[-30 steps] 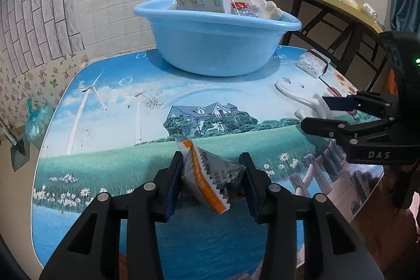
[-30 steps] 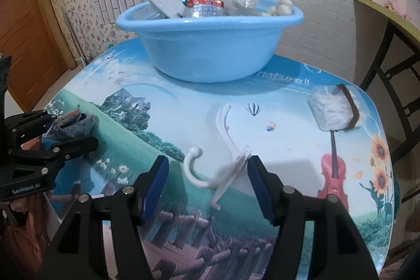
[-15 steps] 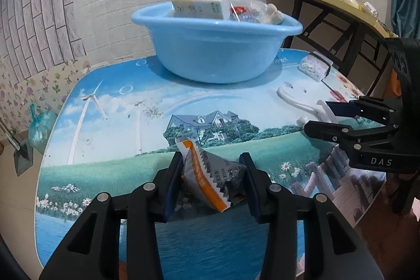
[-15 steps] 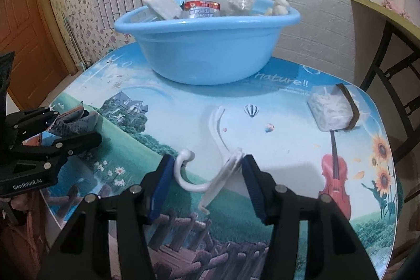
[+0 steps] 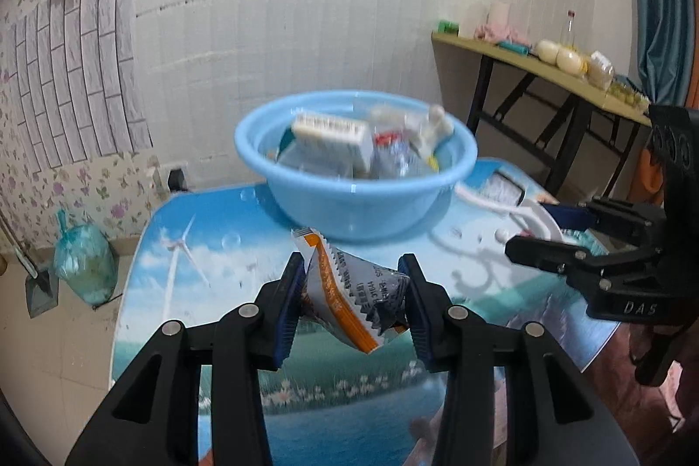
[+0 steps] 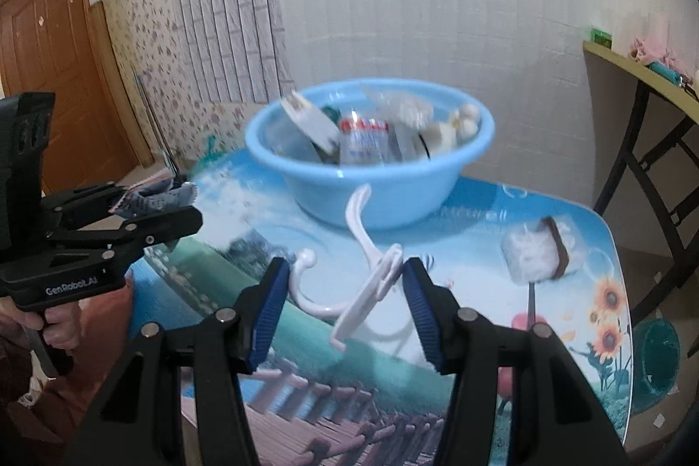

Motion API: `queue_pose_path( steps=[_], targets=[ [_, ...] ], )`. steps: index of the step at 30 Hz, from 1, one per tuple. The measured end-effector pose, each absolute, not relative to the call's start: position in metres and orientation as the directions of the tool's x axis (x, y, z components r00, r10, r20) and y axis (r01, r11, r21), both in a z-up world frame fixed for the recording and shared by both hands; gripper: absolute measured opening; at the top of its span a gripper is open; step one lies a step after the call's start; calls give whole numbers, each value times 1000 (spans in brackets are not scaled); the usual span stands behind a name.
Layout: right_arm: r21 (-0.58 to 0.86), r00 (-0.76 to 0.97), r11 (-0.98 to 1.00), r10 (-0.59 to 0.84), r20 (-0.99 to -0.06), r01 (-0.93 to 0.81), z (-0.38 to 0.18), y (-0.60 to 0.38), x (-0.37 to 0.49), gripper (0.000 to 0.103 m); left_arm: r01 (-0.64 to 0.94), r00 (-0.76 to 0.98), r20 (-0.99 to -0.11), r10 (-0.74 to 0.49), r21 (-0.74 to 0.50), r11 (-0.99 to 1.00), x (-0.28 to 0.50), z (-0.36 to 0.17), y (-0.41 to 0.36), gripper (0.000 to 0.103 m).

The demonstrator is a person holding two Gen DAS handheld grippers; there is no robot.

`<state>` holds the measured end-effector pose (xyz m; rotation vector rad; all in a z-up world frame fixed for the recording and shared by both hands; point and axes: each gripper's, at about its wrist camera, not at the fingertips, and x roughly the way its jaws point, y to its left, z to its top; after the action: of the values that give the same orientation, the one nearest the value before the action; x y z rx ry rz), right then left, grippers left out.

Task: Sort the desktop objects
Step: 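Carry snack bag with left gripper while right gripper carries hook to basin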

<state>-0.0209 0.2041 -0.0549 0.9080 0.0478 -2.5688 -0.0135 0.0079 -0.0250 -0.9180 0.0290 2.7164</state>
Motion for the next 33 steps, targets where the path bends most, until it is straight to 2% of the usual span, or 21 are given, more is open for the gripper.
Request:
queue_pose_path(
  steps=[19, 33],
  targets=[
    [138, -713, -864, -482, -509, 485, -8, 199, -20, 53, -263, -814, -523, 252, -55, -963, -34, 16, 7, 42],
    [149, -721, -875, -466, -512, 460, -10, 202, -76, 53, -272, -809, -534, 247, -33, -962, -83, 18, 16, 42]
  ],
)
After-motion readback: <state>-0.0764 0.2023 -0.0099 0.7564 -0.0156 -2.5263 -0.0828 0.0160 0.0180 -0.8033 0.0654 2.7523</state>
